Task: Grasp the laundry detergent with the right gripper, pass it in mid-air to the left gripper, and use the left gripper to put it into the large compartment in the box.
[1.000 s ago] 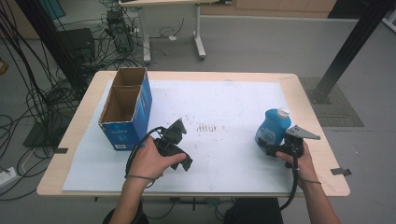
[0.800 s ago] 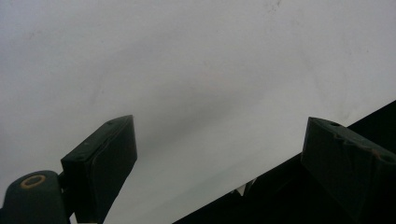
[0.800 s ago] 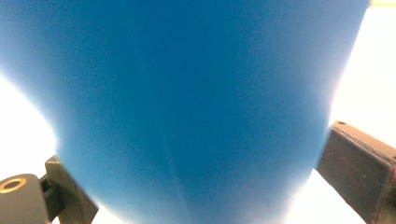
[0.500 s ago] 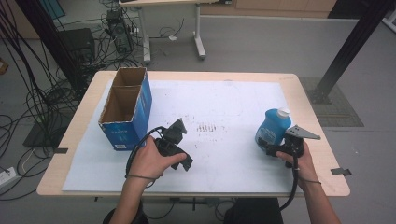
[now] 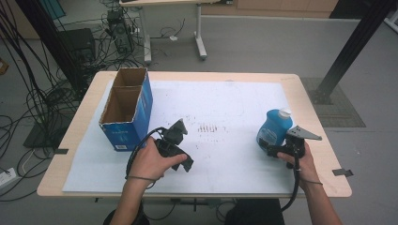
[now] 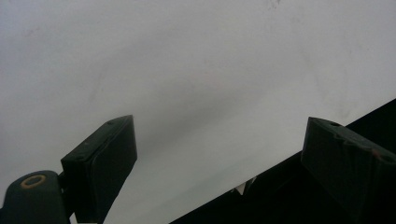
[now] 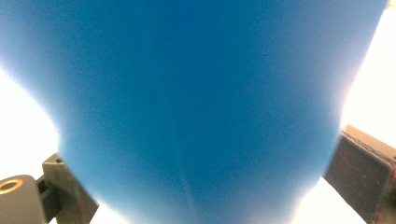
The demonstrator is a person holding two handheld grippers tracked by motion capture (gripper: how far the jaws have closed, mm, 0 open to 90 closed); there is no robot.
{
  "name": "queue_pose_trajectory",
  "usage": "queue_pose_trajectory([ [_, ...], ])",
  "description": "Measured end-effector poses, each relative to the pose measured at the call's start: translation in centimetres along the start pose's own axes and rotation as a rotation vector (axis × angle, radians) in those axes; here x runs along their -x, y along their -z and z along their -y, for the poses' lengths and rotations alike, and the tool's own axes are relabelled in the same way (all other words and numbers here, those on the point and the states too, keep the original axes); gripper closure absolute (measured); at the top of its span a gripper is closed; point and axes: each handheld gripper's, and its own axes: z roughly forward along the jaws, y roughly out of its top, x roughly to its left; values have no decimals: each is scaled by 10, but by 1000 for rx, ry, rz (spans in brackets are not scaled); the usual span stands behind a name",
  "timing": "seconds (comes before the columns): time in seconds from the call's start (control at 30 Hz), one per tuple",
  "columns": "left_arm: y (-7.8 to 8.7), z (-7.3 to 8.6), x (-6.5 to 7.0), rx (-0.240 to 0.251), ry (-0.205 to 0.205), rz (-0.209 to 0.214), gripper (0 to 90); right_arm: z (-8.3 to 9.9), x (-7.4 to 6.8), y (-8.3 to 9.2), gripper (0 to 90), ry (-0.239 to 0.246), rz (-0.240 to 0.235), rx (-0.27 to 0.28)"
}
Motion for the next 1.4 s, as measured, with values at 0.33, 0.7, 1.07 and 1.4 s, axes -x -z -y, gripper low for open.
queue_pose_trajectory([
  [0.33,1,0,-1,0,-4,-1,109,0,-2,-1,71,3,-3,8],
  [0.7,1,2,-1,4,1,1,109,0,-2,-2,184,-2,-3,13],
  [1.07,2,2,0,10,-2,1,109,0,-4,-2,331,6,10,25],
  [1.4,2,3,-2,7,0,2,109,1,-4,-3,385,21,14,35],
])
